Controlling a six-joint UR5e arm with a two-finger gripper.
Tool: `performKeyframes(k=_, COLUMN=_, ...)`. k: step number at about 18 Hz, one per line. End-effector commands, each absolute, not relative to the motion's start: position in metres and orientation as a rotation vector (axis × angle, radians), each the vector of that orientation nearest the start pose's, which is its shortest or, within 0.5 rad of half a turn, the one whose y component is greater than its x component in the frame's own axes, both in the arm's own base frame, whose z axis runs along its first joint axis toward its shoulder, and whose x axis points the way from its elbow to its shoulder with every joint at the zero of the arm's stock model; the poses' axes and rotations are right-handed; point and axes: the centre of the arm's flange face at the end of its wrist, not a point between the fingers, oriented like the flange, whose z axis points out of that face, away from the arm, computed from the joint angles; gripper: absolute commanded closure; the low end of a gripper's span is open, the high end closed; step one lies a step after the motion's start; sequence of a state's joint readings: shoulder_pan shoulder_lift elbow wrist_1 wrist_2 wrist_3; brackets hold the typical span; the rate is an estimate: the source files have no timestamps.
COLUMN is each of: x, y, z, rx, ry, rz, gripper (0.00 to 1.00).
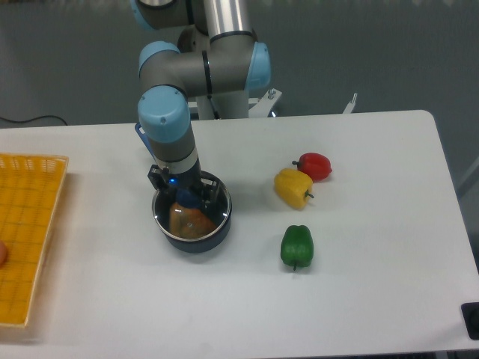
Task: Close the pot lid
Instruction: 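Hold the lid seated on the saucepan with the gripper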
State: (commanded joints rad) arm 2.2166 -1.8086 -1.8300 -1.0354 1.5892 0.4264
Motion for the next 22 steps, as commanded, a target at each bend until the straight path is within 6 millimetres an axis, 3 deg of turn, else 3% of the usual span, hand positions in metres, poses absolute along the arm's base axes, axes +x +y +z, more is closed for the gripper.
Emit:
performKeyframes(k=12, x=-0.2236, y=0.5178, z=0.292, rx=-3.1, ry=-0.347, rz=0.056, gripper=0.42)
performKeyframes(k=22, x=-0.2226, y=0.5177, z=0.2913, rx=-3.102, ry=-0.345, rz=0.055, gripper=0.24)
